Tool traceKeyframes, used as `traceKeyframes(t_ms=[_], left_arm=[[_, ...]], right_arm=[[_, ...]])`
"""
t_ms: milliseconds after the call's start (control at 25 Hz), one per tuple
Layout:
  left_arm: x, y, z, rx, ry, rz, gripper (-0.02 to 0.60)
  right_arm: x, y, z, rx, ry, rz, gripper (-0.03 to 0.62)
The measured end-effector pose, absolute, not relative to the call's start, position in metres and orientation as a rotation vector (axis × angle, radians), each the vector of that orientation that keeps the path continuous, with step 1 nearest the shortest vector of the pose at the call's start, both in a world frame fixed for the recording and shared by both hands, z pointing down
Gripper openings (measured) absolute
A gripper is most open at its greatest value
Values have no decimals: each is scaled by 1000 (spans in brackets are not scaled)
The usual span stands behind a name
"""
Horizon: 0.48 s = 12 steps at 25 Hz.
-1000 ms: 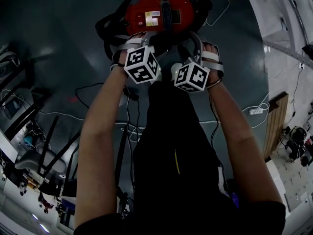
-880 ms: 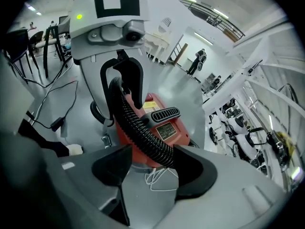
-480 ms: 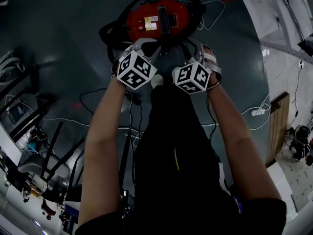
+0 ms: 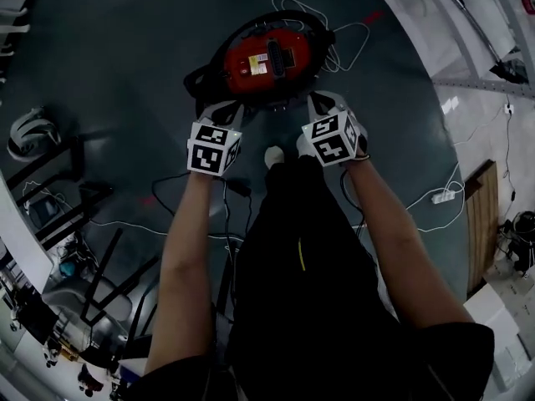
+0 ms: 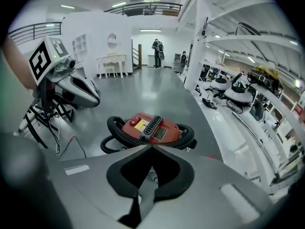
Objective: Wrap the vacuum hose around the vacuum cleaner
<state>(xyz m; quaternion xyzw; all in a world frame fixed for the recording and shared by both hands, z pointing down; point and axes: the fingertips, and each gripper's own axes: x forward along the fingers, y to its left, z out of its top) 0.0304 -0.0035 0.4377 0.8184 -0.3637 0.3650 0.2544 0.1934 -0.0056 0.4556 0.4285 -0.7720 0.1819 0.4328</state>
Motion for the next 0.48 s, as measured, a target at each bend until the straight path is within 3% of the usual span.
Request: traceKeyframes(t_ms=[480], left_arm=[[22, 33, 343, 2013, -1205, 568, 9]], right_arm=[[193, 23, 360, 1248, -1986, 649, -5]])
